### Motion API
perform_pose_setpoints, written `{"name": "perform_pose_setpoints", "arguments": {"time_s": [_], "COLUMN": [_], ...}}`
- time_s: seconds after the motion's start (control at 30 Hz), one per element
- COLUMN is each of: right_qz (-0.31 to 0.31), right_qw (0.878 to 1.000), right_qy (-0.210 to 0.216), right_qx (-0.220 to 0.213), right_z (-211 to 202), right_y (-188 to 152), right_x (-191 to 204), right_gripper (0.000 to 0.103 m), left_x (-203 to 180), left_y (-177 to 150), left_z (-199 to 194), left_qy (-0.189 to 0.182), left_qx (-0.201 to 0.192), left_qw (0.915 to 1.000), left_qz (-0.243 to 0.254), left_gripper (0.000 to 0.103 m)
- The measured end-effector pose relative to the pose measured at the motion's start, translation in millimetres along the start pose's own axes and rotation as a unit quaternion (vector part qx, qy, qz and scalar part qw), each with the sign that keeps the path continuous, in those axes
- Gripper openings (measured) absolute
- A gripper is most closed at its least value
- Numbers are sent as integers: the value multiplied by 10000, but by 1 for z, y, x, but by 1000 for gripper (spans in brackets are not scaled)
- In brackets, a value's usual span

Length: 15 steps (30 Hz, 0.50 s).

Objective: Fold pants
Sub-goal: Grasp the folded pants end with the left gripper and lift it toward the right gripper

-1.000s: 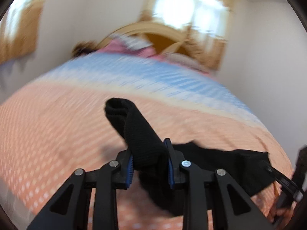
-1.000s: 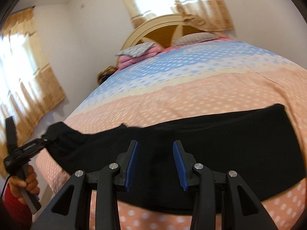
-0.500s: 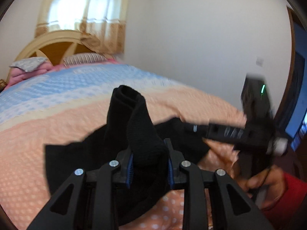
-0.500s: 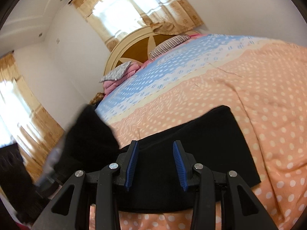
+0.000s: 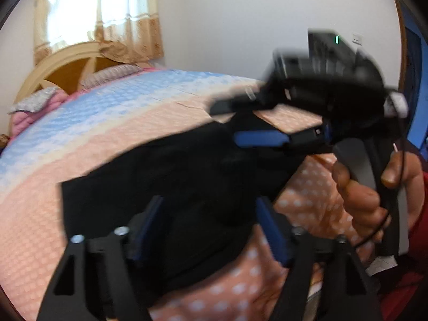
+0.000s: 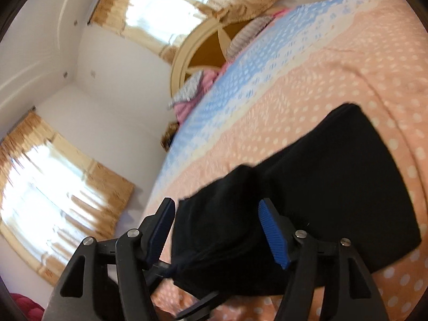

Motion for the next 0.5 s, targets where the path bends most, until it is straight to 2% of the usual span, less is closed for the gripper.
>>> {"name": "perform_pose_setpoints", "arguments": {"time_s": [0.1,0.17,0.23,0.3,0.4,0.5], "right_qz": [-110,-143,-96,-220,-769,-1207], "right_qw": [9996,9986,9978,9955,9860,9736], "right_qy": [-259,-503,-650,-926,-1466,-1918], "right_qx": [22,-19,2,1,-175,-267], "right_z": [5,8,12,17,20,23], "right_y": [-8,-10,-17,-18,-24,-33], "right_x": [-4,-8,-11,-11,-2,1], "right_gripper": [66,66,66,66,66,66], "left_x": [32,56,86,107,120,116], "left_y": [-4,-9,-17,-24,-30,-32], "left_z": [-37,-57,-74,-82,-87,-89], "left_qy": [356,643,1007,1175,1253,1239], "left_qx": [-187,-325,-440,-427,-430,-435], "left_qw": [9988,9956,9881,9810,9746,9736], "left_qz": [-272,-591,-1073,-1481,-1804,-1866], "left_gripper": [77,83,83,83,83,83]}}
Point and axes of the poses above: each gripper's, at about its wrist camera, not at the fingertips, and z roughly the way its jaws point, x to its left, y to its top, the point moved 8 cm from there along z, roughly the way its jaws point, and after that the axes turned 10 degrees about -y, right-handed, at the moved point
